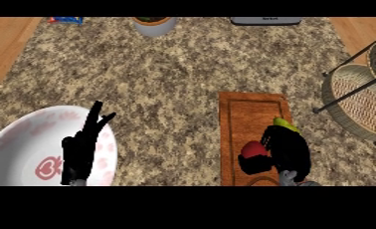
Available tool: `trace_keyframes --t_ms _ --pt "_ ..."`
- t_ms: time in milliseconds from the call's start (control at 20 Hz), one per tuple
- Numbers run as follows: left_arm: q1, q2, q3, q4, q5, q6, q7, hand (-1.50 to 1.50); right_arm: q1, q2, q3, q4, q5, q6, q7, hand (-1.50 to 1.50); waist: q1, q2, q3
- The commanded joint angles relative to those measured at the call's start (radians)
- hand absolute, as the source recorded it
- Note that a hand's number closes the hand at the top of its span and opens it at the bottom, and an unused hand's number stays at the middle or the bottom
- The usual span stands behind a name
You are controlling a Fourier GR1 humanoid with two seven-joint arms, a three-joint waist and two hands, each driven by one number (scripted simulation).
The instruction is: Pick the tomato from the cutting board and place it in the tiered basket
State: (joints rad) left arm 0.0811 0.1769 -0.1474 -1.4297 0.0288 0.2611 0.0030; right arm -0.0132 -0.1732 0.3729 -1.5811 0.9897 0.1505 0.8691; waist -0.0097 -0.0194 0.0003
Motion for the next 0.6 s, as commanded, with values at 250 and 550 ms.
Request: trace_keyframes --t_ms 250,550 --pt "0.055 -0.001 0.031 0.01 0.006 0.027 0.008 0.0 0.262 -0.486 -0.389 -0.032 -0.292 -0.062 -0.553 1.5 -0.079 0.011 0.004" --pt "0.103 0.003 0.019 -0.031 0.008 0.015 0.007 0.0 0.324 -0.556 -0.742 -0.005 -0.635 -0.054 -0.815 1.5 -0.069 0.004 0.001"
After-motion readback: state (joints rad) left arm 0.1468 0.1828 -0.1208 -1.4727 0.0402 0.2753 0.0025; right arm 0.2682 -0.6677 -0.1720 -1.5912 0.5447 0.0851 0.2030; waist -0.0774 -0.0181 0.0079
